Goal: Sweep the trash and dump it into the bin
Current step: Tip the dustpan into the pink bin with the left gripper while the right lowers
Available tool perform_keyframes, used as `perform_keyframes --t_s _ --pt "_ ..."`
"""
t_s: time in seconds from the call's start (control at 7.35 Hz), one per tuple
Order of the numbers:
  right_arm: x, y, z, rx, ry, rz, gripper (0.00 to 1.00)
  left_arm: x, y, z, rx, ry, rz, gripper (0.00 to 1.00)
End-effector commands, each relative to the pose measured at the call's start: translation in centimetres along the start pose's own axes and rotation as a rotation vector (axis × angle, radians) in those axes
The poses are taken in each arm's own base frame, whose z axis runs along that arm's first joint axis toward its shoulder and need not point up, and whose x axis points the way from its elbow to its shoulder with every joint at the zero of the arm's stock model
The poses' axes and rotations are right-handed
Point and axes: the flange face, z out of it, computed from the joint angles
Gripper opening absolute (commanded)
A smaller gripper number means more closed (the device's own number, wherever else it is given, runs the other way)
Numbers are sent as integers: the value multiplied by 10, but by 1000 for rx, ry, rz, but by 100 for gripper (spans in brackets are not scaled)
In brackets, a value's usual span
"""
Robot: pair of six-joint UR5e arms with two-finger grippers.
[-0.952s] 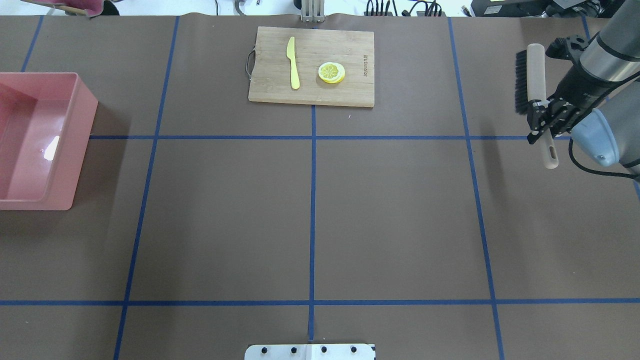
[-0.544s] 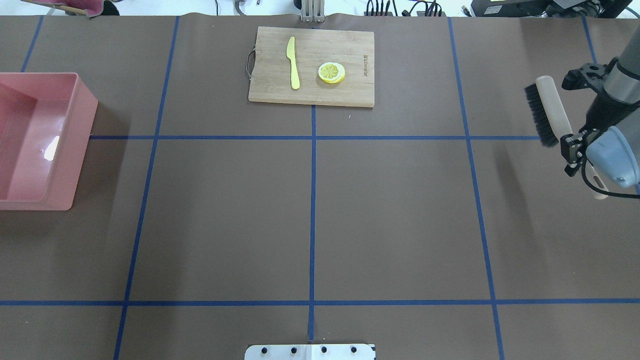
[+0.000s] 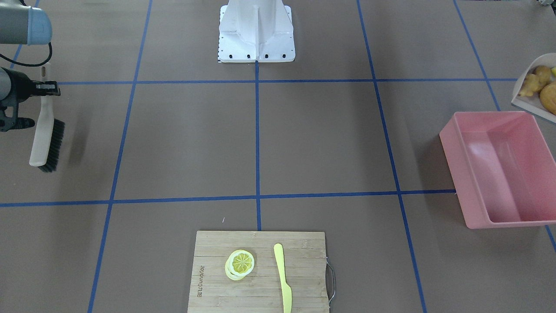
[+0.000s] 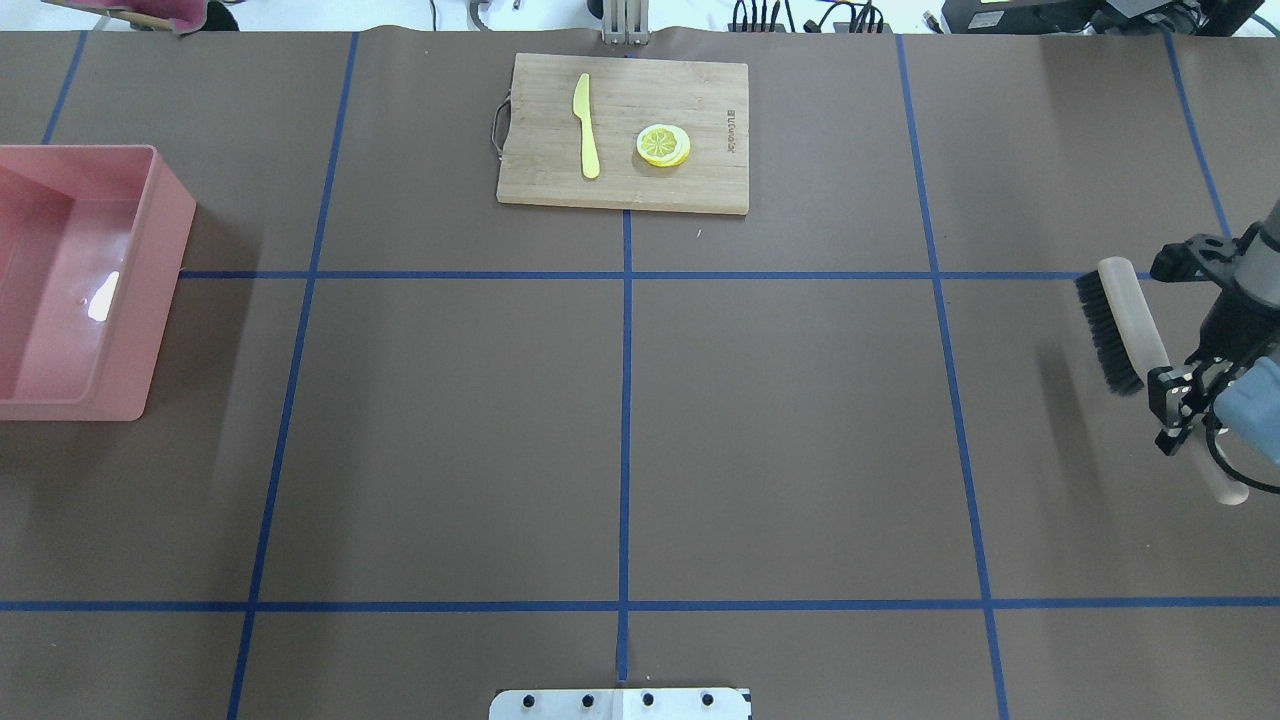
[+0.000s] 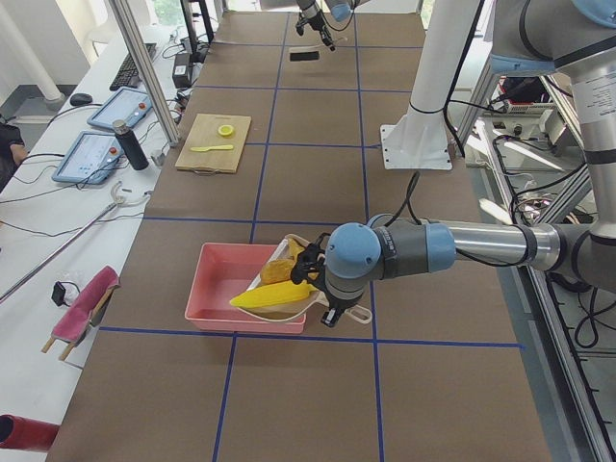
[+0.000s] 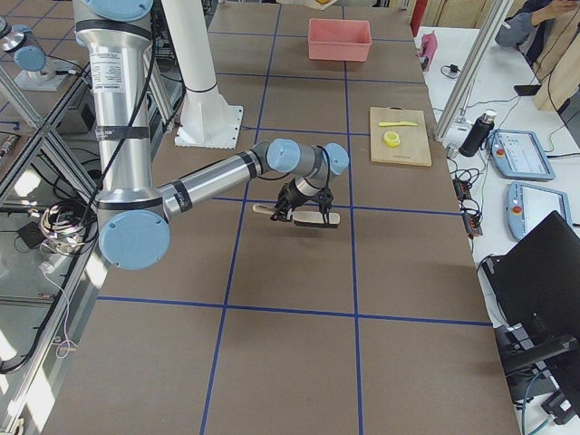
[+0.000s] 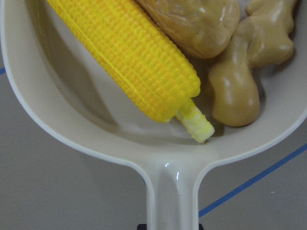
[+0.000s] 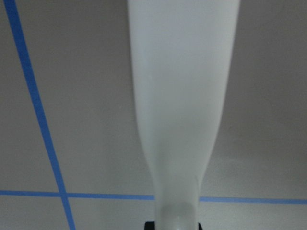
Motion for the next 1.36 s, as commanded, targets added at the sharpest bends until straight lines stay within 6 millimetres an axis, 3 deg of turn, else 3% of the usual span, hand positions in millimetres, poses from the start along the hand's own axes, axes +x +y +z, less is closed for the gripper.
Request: perform_keyframes --t_s 0.0,0.14,0.27,0.41,0.54,0.95,1.22 --pt "-26 25 22 -40 22 -5 0 -8 -37 -21 -107 -82 14 0" --pt "-37 32 28 -40 31 -17 0 -1 -53 -29 -144 -116 35 0" --pt "-30 43 42 -23 31 -36 0 -2 -54 -31 -192 -167 46 0" --pt "-21 53 63 16 29 -39 0 2 -70 -29 -228 -182 72 0" --pt "-28 57 78 69 41 -26 0 4 -81 -27 -267 -202 90 0" --pt "-37 49 91 71 28 -33 0 36 -106 10 -426 -220 196 0" --pt "-56 28 91 77 18 -40 0 64 -133 26 -574 -269 283 0"
